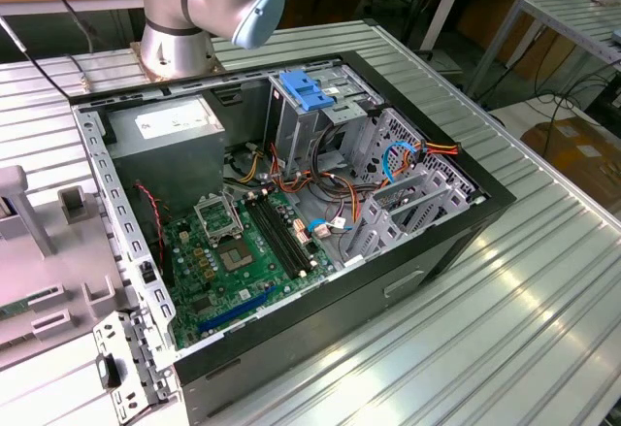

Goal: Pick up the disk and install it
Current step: 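Reach for the disk, then pick up the disk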

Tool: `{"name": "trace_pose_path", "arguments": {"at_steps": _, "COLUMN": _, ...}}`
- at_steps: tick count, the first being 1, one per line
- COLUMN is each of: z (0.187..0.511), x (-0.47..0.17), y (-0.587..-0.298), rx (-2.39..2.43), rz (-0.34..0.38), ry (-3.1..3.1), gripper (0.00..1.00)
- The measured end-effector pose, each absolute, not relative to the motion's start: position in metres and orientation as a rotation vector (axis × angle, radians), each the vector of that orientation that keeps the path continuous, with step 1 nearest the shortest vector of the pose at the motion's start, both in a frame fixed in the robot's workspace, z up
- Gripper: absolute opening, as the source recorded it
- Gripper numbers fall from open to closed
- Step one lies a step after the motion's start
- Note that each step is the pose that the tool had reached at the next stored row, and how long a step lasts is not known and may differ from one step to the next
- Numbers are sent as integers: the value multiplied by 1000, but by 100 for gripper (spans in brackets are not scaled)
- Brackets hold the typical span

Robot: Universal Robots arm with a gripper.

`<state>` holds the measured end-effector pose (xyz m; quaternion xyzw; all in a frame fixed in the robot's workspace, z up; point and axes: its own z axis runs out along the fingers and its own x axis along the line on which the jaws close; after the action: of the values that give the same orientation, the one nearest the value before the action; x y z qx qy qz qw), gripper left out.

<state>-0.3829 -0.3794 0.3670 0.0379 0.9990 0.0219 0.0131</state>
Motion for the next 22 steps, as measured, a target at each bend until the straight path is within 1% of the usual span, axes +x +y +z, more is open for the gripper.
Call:
{"name": "trace_pose_path", "arguments": {"at_steps": 7, "z": 361, "x": -386, "y": -367, "rx": 118, "rz": 68, "ry": 3112, "gripper": 11}}
{"name": "trace_pose_path", "arguments": {"at_steps": 22, "z": 360, "x": -386, "y": -367, "rx": 117, "rz": 68, "ry": 3113, "gripper": 11}}
